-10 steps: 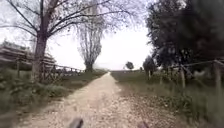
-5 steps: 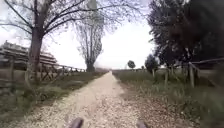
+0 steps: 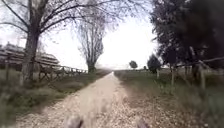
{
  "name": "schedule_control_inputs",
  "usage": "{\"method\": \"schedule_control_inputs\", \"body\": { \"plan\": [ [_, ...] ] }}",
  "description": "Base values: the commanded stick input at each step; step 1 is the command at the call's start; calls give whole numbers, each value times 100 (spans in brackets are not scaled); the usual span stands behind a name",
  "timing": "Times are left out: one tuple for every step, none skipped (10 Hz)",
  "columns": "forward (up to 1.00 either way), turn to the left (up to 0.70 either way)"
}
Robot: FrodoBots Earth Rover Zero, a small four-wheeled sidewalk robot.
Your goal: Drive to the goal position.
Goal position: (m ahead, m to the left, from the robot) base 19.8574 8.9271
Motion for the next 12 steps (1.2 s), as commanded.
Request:
{"method": "schedule_control_inputs", "body": {
  "plan": [
    [70, -35],
    [70, -32],
    [70, 0],
    [70, 0],
    [70, 0],
    [70, 0],
    [70, 0],
    [70, 0],
    [70, 0],
    [70, 0],
    [70, 0],
    [70, 0]
  ]
}}
